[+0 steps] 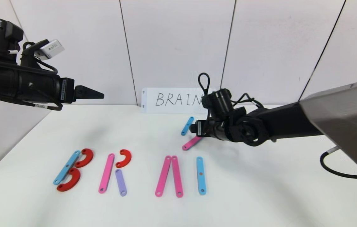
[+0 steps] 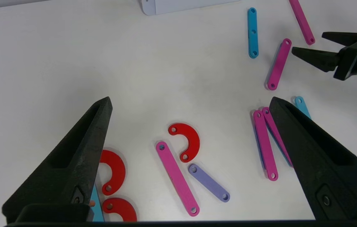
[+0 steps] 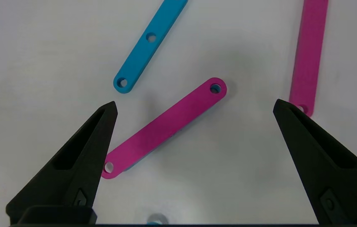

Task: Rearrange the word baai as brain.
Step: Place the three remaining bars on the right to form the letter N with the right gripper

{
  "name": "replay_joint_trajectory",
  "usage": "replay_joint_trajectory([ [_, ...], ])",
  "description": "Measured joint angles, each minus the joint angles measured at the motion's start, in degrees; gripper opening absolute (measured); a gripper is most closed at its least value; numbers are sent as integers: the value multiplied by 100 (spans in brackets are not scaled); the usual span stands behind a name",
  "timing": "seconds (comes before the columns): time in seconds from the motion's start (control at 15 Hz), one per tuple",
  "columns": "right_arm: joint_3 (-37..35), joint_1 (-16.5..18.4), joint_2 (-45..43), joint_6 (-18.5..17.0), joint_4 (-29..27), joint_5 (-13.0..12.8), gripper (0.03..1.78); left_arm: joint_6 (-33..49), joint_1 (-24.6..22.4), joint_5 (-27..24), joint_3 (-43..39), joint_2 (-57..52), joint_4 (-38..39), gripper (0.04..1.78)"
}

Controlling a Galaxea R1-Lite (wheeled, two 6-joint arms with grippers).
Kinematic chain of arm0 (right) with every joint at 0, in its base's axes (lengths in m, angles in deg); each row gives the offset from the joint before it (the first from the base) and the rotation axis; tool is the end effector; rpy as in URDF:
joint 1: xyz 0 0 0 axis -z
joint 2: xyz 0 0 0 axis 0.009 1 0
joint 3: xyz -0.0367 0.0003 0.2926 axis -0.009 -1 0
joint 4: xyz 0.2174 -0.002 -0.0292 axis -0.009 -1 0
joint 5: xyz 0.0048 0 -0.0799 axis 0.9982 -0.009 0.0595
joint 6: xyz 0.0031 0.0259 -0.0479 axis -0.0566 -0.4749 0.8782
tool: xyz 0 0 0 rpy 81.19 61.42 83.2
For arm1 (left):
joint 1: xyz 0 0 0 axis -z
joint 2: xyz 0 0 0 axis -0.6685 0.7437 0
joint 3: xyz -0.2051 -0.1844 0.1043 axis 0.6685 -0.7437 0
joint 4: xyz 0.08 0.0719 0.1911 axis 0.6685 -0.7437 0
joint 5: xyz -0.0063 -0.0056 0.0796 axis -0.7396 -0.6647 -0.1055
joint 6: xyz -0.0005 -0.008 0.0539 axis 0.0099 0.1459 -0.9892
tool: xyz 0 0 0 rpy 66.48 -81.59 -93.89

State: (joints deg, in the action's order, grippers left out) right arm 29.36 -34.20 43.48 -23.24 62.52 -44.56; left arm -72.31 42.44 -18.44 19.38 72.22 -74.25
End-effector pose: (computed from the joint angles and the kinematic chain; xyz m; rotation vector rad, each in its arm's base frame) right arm 0.4100 0.2550 0.0744 0.0803 0.6490 0.1750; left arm 0.3433 -0.0254 0.2573 -0.0683 0.5240 -0.4338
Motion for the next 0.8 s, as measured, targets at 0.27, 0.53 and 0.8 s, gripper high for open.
replay_joint_trajectory([
  [0.27,273,-123,456,-20,2,-129,173,-6,2,4,-6,59,4,174],
  [0.53,340,-179,651,-20,-6,-234,173,-67,0,1,-9,85,1,174],
  [0.8,347,-261,731,-20,-26,-236,172,-67,2,0,-17,83,0,174],
])
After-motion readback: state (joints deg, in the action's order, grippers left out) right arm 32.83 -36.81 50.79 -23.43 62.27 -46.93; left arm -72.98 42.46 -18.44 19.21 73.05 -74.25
